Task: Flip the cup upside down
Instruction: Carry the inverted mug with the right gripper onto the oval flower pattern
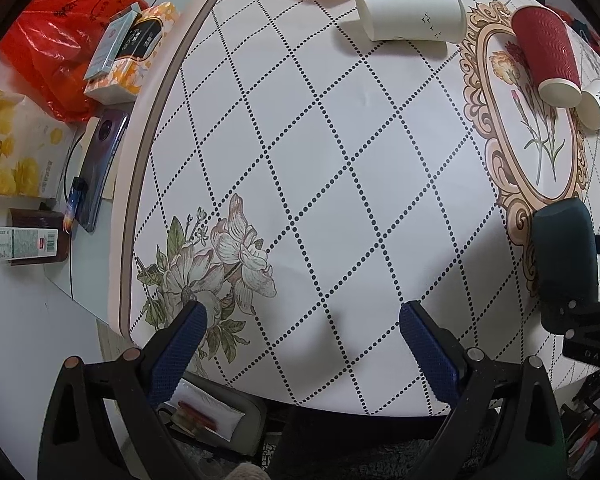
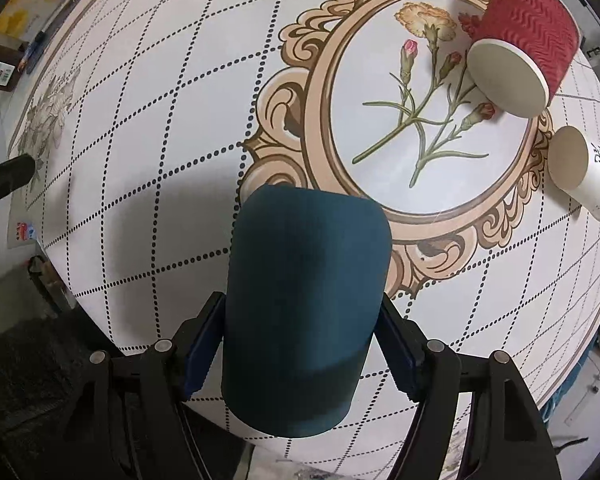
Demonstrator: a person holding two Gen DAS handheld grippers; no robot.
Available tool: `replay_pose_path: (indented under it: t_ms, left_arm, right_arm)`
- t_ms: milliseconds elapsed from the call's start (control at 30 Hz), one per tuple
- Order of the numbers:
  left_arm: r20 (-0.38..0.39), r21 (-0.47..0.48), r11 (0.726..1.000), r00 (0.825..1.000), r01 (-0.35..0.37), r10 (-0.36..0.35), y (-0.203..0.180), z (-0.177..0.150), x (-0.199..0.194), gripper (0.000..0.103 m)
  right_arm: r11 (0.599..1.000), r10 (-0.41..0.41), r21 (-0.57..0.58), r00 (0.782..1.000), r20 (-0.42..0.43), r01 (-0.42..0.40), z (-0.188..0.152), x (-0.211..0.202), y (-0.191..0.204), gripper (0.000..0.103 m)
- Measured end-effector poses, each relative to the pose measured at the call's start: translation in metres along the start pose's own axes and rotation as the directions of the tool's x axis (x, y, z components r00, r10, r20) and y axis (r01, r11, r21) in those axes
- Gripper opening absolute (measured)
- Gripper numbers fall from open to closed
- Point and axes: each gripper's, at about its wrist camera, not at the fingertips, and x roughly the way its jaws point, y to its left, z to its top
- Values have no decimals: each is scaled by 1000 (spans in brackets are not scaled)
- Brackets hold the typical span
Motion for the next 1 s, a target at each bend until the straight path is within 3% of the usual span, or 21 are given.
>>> replay_pose_path:
  t_ms: [100, 400, 500, 600, 800, 1000]
  left_arm:
    - [-5, -2, 1000, 1000, -1, 1, 0, -1, 1, 99]
    - [-13, 7, 1000, 1000, -5, 6, -2, -1, 3, 99]
    - [-13, 13, 1000, 1000, -6, 6, -4, 0, 3, 99]
    - [-11, 20, 1000, 1000, -8, 8, -5, 2, 2, 99]
    - [-5, 29, 1000, 1000, -9, 9, -6, 6, -2, 99]
    - [7, 48, 999, 1000, -14, 13, -10, 8, -7, 99]
  right_arm:
    - [1000, 4, 1, 1000, -9, -4, 13, -1, -1, 80]
    - [996, 29, 81, 999, -29, -26, 48, -5, -26, 80]
    - [994, 42, 103, 998, -38, -38, 56, -10, -19, 71]
    - [994, 25, 105, 1000, -14, -23, 59, -15, -20, 71]
    - [991, 9, 133, 986, 166, -32, 53, -56, -29, 71]
    - [978, -49, 204, 919, 391, -35, 40, -91, -27, 70]
